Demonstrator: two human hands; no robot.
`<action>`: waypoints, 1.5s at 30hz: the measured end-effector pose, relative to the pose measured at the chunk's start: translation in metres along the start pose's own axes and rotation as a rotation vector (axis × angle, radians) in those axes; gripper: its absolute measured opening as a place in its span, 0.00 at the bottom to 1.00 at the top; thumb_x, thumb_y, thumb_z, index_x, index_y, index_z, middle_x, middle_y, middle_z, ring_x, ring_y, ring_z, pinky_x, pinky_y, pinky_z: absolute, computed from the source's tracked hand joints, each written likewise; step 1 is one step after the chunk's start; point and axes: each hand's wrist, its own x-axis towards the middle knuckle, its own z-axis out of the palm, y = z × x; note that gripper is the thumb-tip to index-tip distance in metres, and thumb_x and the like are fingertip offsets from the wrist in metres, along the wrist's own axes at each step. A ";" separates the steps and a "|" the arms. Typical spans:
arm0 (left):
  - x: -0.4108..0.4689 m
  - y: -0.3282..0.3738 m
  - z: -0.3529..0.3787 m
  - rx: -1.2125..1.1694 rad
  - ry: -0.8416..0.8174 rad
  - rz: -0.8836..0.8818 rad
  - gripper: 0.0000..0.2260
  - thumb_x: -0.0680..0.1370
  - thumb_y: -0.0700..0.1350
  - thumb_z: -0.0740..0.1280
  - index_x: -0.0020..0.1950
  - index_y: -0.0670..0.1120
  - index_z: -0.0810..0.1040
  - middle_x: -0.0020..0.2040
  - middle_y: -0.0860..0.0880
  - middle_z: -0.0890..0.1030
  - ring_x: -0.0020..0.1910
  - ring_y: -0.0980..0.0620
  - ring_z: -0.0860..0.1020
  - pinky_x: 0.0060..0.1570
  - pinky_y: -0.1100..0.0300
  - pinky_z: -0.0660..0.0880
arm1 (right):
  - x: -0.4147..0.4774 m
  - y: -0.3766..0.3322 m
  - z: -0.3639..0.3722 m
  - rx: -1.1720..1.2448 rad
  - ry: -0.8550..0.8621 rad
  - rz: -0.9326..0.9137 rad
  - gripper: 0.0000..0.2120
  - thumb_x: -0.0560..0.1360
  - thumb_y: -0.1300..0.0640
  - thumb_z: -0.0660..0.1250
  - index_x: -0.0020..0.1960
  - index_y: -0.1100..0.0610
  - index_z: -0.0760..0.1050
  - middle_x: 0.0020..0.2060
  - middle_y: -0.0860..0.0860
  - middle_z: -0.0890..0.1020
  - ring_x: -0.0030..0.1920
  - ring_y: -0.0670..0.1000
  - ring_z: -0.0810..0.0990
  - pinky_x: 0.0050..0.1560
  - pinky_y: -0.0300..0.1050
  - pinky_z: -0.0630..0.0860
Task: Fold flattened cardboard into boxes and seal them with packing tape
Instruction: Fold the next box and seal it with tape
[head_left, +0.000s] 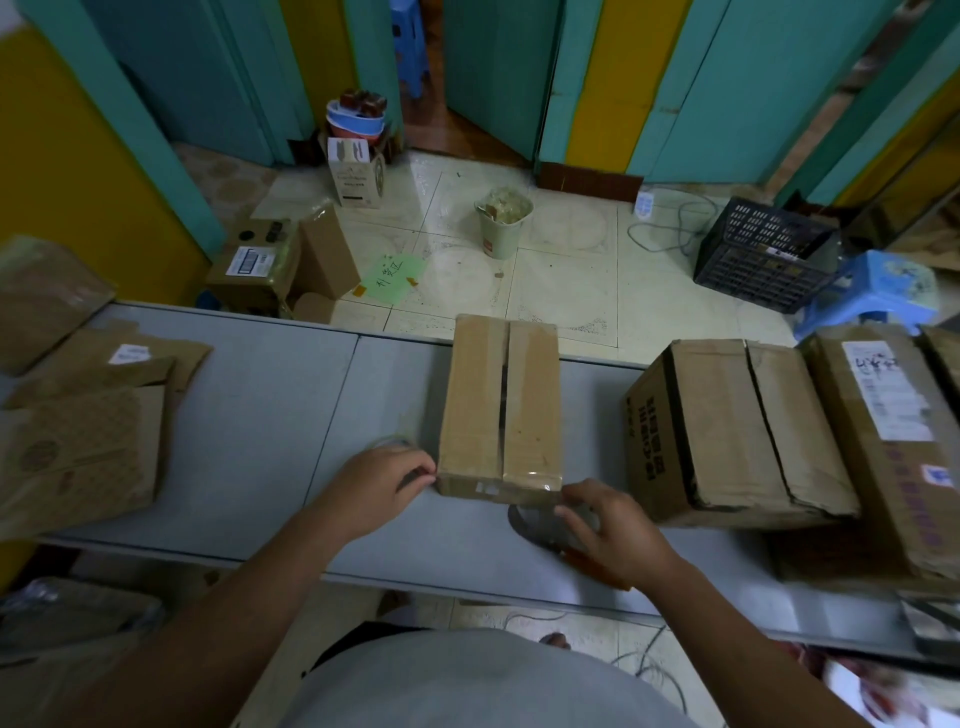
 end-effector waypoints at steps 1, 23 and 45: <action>0.001 0.000 -0.001 0.004 -0.009 0.002 0.04 0.83 0.46 0.72 0.54 0.47 0.84 0.50 0.51 0.84 0.50 0.51 0.80 0.49 0.53 0.77 | 0.000 0.000 -0.001 0.007 0.037 -0.009 0.15 0.81 0.41 0.65 0.65 0.44 0.77 0.55 0.36 0.78 0.55 0.36 0.78 0.54 0.33 0.77; 0.021 -0.006 -0.013 0.048 -0.236 0.005 0.02 0.83 0.49 0.70 0.53 0.52 0.82 0.49 0.57 0.81 0.49 0.57 0.78 0.52 0.53 0.77 | 0.025 -0.016 -0.004 -0.015 0.214 -0.251 0.14 0.73 0.61 0.79 0.58 0.57 0.86 0.59 0.50 0.85 0.59 0.51 0.81 0.60 0.49 0.82; 0.060 -0.018 -0.028 -0.232 -0.332 -0.233 0.10 0.76 0.39 0.77 0.51 0.53 0.84 0.49 0.56 0.86 0.48 0.61 0.84 0.56 0.53 0.83 | 0.024 -0.017 0.010 -0.003 0.246 -0.187 0.16 0.76 0.47 0.75 0.61 0.52 0.84 0.63 0.44 0.82 0.65 0.45 0.77 0.65 0.44 0.77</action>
